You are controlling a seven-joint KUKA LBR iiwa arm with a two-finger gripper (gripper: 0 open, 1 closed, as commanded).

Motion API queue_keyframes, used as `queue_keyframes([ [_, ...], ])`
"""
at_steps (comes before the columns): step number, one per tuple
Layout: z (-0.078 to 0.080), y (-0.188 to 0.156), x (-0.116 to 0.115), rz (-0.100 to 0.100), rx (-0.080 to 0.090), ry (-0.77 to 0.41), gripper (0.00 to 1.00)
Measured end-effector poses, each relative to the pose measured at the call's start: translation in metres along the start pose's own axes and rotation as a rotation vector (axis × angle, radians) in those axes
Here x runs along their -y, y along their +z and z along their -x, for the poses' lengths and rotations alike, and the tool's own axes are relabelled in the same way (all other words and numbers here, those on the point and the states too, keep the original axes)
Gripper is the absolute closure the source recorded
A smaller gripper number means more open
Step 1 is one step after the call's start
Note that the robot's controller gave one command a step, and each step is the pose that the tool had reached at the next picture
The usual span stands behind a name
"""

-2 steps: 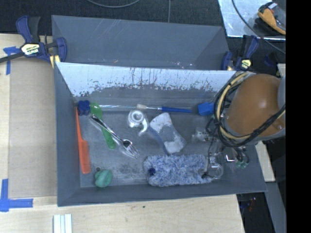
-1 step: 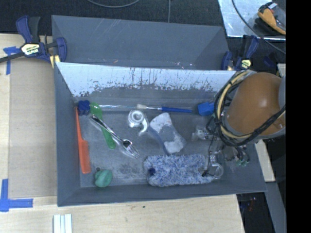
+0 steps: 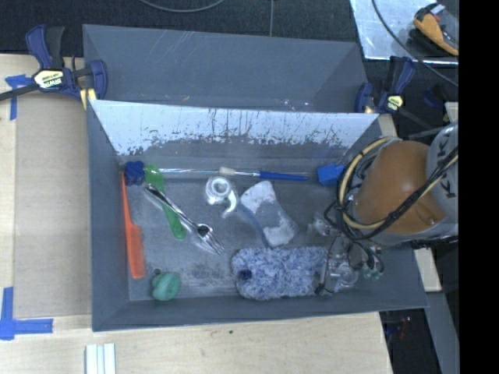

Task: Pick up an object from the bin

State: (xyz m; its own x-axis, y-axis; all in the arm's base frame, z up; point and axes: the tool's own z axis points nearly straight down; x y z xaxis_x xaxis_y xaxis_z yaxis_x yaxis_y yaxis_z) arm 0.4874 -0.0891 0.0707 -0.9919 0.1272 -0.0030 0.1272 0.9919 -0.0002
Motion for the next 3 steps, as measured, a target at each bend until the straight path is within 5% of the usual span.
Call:
queue_keyframes([
  [3,0.0012,-0.0006,-0.002,-0.001,0.003,-0.017,0.0],
])
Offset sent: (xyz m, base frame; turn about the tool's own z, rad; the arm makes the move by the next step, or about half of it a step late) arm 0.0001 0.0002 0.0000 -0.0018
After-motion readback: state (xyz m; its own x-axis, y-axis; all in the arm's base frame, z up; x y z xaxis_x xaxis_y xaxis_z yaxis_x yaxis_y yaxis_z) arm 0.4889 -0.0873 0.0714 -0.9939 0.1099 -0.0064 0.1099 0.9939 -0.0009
